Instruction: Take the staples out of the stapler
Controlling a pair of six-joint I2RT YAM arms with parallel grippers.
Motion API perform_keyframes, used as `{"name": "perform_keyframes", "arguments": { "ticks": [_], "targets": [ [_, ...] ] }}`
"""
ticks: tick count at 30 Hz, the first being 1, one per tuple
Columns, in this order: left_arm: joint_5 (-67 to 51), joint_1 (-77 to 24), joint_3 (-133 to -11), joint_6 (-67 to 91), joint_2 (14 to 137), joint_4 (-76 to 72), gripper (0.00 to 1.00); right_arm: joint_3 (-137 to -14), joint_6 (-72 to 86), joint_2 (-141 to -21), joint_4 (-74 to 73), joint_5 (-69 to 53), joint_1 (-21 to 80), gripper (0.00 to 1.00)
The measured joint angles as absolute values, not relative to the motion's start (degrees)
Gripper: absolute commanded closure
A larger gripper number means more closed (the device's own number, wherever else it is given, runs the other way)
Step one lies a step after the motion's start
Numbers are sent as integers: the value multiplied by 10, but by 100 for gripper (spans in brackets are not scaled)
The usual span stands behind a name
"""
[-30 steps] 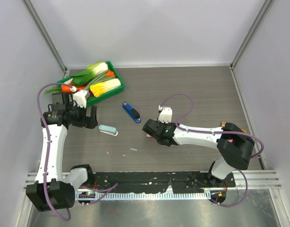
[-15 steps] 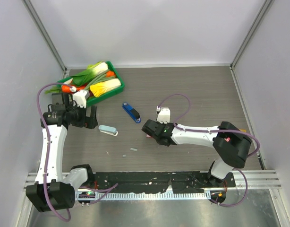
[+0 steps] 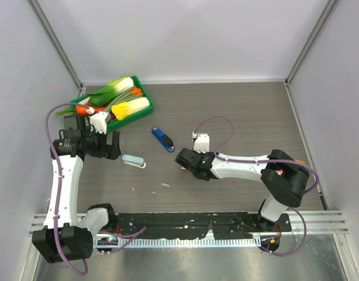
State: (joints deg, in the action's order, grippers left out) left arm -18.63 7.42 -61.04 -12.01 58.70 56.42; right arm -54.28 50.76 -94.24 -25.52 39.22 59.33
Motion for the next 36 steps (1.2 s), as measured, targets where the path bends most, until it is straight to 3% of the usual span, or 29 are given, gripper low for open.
{"name": "perform_keyframes", "arguments": {
  "ticks": [36],
  "targets": [
    [-186,74,-610,-118,581,565,0,-521,478,-949,-214,383,582,99]
  ]
}}
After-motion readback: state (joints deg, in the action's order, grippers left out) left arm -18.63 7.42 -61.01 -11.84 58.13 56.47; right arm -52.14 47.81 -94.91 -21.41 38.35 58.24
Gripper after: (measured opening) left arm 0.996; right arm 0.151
